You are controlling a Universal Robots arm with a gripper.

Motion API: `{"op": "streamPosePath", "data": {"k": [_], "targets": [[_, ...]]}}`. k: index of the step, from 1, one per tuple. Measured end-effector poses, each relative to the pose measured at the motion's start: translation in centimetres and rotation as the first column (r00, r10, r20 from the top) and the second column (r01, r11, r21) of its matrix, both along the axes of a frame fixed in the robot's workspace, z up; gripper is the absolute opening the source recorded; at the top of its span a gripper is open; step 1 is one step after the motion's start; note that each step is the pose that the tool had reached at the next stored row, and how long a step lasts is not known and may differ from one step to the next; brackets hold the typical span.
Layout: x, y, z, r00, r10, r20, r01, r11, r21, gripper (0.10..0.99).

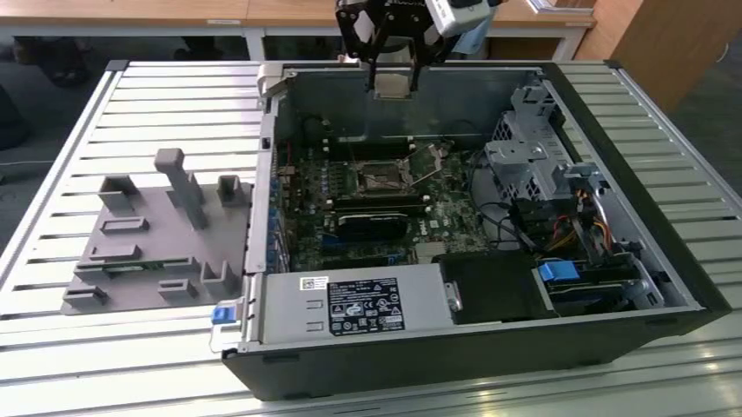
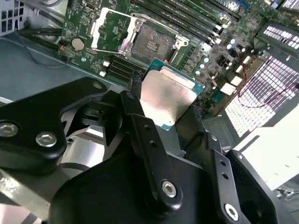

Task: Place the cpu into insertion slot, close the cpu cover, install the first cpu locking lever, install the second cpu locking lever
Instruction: 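Place the cpu into insertion slot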

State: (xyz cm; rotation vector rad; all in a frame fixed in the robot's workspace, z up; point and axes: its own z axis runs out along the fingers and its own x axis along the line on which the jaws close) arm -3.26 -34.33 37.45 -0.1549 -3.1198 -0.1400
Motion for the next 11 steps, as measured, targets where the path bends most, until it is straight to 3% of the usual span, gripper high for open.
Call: {"op": "streamPosePath", "data": {"k": [5,11], "targets": [[0.00,0.00,-0.10,0.9965,-0.084,-0.0001,0.084,0.9965,-0.001,0.541],[0.00,0.00,-0.26,0.9822,-0.188,0.0000,0.188,0.9822,0.000,0.541]]}}
